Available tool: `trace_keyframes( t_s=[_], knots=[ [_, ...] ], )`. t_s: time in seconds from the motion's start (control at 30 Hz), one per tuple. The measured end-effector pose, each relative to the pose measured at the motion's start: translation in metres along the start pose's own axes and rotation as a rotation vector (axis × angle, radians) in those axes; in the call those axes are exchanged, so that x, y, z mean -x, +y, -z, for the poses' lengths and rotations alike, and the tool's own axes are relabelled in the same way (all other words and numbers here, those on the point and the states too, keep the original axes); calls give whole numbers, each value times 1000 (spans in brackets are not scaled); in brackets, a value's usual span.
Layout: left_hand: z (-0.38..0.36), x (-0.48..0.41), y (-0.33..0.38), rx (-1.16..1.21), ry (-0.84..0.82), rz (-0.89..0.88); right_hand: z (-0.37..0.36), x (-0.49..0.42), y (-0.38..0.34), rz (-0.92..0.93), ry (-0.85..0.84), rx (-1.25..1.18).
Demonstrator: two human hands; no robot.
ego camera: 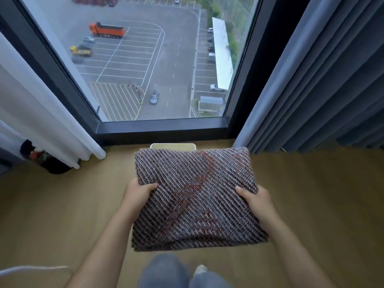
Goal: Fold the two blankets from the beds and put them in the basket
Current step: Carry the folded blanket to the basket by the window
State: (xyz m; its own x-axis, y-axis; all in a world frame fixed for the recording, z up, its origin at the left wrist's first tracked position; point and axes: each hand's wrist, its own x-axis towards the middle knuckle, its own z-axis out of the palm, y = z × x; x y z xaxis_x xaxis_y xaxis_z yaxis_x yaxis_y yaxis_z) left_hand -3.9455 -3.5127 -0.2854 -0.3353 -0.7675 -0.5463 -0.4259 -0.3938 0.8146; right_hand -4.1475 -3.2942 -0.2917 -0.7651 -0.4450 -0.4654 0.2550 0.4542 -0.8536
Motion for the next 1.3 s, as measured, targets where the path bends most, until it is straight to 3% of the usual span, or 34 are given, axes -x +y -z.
trace_keyframes(
  t_s=[0.2, 0.43, 0.57, 0.77, 1.03, 1.3],
  knots=[
    [-17, -156, 46, -84, 54, 32, -62, -146, -42, -26, -8, 98],
    [-55, -372, 54, -88, -14, 118, -143, -322, -46, -100, 75, 232],
    [-82, -487, 22, -140, -31, 163, -184, -418, -7, -175, 63, 316],
    [-112, -633, -92, -172, 32, 201, -248, -557, 101, -228, 24, 412],
    [-114, -719, -221, -413, 174, 263, -326, -634, 229, -384, -123, 521],
    [-110, -733, -257, -836, 125, 321, -352, -664, 260, -596, -228, 822]
  ],
)
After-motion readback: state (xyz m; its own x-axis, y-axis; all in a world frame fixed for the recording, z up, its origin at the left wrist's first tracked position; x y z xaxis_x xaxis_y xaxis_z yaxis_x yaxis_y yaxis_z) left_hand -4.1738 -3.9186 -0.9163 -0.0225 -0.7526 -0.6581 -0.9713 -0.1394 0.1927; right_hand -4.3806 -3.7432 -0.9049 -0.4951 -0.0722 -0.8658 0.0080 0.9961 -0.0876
